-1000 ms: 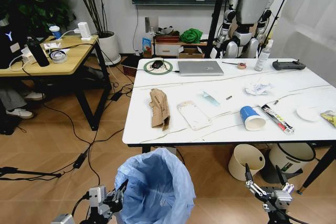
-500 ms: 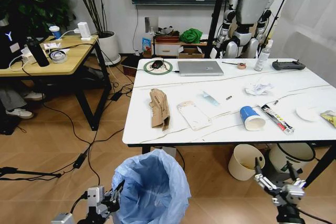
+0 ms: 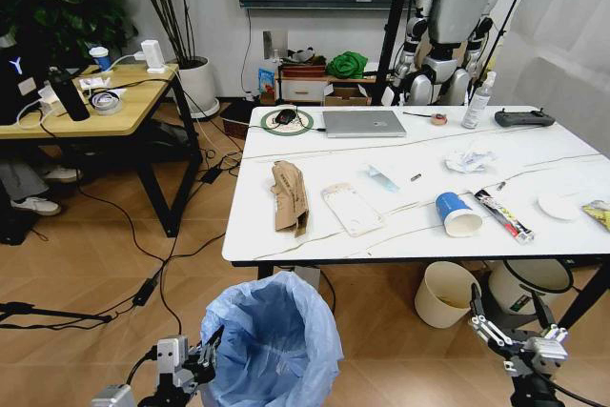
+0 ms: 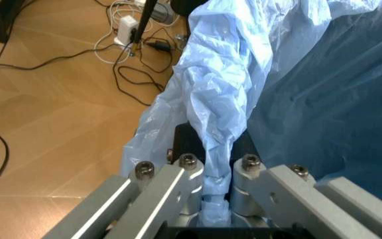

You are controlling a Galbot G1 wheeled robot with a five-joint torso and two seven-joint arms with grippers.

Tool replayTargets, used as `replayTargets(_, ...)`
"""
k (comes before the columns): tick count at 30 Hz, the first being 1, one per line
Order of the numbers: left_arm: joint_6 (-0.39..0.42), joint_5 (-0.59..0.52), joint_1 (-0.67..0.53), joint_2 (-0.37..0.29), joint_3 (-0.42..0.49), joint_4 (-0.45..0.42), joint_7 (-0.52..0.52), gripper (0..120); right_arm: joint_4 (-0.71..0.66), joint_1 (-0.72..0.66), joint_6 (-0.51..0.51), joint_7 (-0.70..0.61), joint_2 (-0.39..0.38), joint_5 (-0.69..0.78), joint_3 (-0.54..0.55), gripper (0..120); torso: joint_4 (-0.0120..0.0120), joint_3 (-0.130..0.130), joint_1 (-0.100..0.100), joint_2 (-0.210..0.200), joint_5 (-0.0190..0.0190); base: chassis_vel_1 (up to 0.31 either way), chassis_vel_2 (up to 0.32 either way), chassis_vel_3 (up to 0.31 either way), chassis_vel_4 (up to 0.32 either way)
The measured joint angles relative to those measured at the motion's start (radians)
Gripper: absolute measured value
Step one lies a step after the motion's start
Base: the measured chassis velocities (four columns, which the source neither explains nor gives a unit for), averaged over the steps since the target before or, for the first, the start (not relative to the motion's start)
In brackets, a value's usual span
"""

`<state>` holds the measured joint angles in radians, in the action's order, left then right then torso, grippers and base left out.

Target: Pick up the trash bin and place the trash from the table into it.

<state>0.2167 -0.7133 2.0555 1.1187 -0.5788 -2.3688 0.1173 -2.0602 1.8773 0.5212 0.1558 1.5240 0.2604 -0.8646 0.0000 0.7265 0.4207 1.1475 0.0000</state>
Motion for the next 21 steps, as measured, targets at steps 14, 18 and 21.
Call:
replayTargets(14, 0.039, -0.095, 0.004, -0.038, 0.021, -0.003, -0.053, 0, -0.145, -0.149, -0.172, -0.106, -0.19, 0.256, 0.038, 100, 0.0003, -0.001, -0.001, -0.002, 0.0002, 0.0, 0.0, 0.0, 0.0)
replayTargets(18, 0.056, -0.084, 0.07, -0.081, -0.009, -0.014, -0.044, 0, -0.217, -0.159, -0.324, -0.292, -0.36, 0.29, 0.09, 100, 0.0, -0.002, -0.001, -0.003, 0.0004, 0.0, 0.0, 0.0, 0.0)
replayTargets(21, 0.059, -0.084, 0.096, -0.08, -0.044, -0.025, -0.044, 0, -0.242, -0.161, -0.411, -0.356, -0.451, 0.312, 0.114, 100, 0.0, -0.002, -0.001, -0.003, 0.0001, 0.0, 0.0, 0.0, 0.0)
